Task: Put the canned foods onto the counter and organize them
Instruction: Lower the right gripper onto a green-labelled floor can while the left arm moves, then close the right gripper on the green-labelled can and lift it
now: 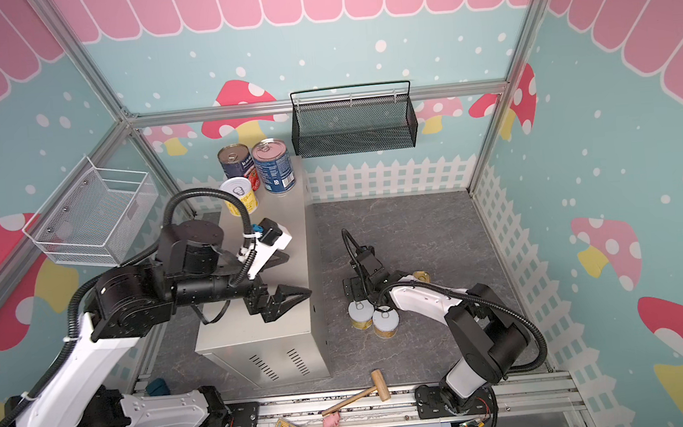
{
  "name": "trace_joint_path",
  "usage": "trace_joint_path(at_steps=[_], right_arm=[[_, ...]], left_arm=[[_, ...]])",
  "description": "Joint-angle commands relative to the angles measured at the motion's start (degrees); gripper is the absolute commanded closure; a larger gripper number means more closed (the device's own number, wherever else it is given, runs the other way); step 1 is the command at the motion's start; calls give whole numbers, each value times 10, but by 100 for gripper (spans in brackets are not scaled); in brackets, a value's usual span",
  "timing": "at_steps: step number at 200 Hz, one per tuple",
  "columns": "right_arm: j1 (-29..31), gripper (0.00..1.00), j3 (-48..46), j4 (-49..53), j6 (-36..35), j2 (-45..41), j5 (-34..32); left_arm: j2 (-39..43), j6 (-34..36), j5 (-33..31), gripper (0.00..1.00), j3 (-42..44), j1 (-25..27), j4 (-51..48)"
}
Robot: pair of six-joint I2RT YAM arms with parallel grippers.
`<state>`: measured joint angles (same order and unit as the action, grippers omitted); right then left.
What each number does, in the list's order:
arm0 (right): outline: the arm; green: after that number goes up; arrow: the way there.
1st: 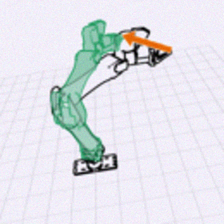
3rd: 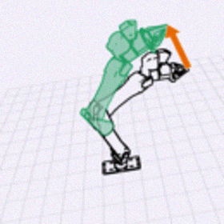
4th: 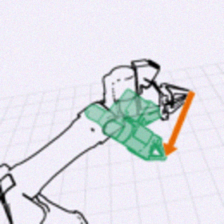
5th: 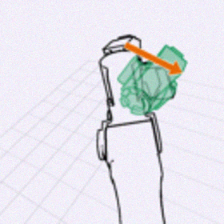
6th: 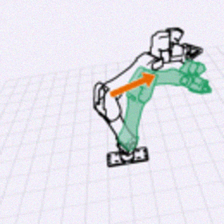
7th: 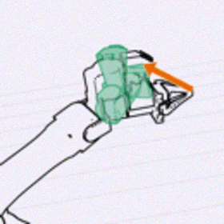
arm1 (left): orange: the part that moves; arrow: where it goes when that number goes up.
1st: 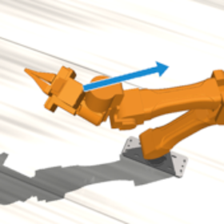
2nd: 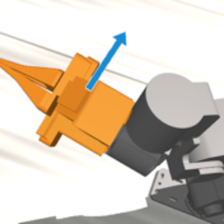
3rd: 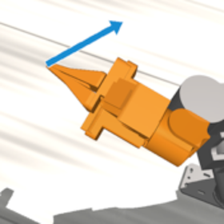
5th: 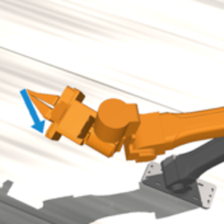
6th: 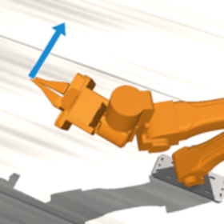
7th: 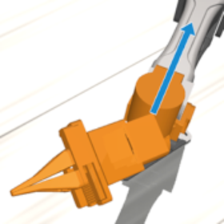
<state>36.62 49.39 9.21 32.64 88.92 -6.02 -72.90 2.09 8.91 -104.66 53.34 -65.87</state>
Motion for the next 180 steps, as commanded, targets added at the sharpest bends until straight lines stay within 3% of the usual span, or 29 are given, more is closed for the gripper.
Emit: trace_joint_path(at_steps=[1, 114, 180], right_arm=[[-5, 4, 13, -9, -2, 10, -9], [-7, 15, 26, -10, -28, 33, 4], [-7, 25, 44, 29, -53, 0, -30]], left_arm=[[-21, 20, -49, 1, -32, 25, -17], [-60, 17, -71, 1, -58, 46, -27], [-60, 19, -74, 1, -56, 51, -27]])
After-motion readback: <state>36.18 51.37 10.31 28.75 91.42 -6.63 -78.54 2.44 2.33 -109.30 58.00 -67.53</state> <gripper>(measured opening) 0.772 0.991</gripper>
